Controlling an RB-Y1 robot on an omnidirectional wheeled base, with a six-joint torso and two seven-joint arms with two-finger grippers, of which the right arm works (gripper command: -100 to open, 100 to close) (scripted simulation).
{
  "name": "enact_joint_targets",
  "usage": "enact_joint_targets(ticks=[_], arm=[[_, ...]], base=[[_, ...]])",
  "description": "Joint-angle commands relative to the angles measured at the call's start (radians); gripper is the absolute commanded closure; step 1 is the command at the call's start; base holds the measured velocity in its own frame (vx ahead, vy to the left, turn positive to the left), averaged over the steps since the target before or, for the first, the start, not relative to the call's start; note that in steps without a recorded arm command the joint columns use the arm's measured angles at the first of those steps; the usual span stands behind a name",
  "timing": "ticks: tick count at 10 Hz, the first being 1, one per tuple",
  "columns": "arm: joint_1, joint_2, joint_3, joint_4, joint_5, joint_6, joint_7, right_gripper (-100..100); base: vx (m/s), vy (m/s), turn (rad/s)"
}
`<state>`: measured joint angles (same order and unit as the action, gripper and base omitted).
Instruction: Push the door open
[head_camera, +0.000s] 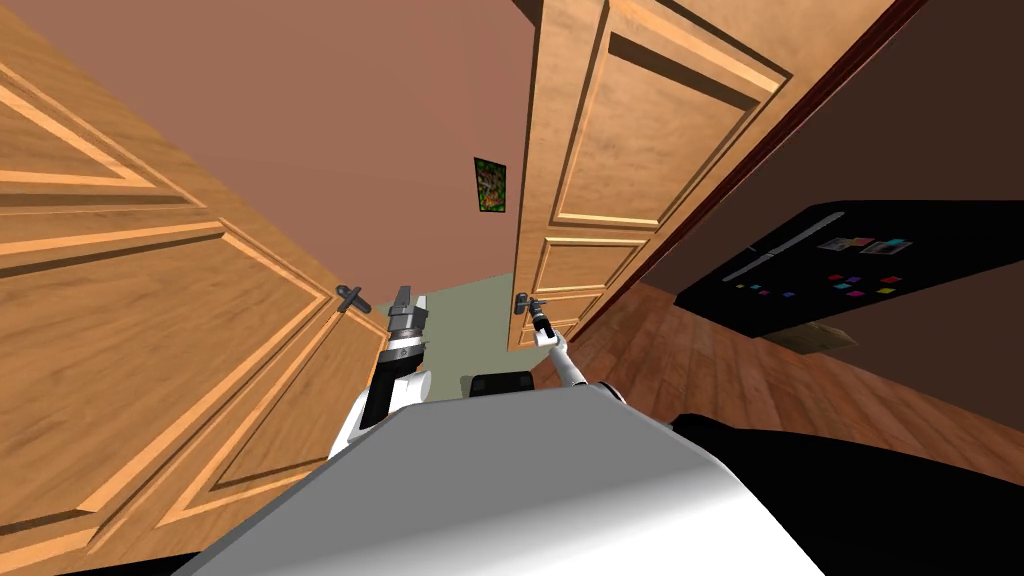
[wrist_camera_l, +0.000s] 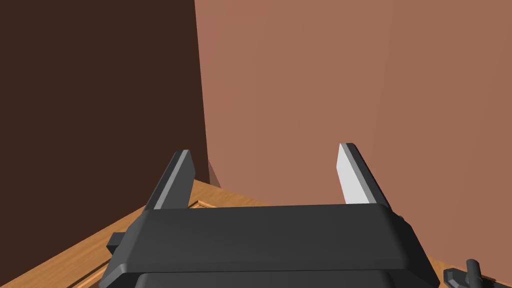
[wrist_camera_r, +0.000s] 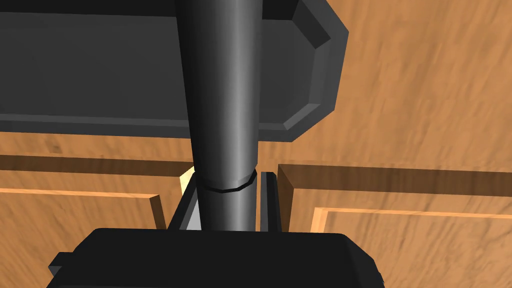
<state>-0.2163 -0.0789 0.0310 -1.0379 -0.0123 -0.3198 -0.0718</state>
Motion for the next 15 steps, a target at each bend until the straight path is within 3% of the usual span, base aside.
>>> enact_joint_targets(ticks=[1, 4, 8, 15], arm=[[-0.012, -0.005, -0.03, 0.005, -0.003, -0.006, 0.008, 100], [-0.015, -0.001, -0.067, 0.013, -0.008, -0.006, 0.018, 100], [-0.017, 0.002, -0.085, 0.023, -0.01, -0.007, 0.023, 100], [-0.015, -0.018, -0.155, 0.027, -0.022, -0.009, 0.038, 100]], base=[[0.147, 0.154, -0.092], [0.143, 0.133, -0.076], [0.111, 0.102, -0.055], [0.162, 0.071, -0.05]])
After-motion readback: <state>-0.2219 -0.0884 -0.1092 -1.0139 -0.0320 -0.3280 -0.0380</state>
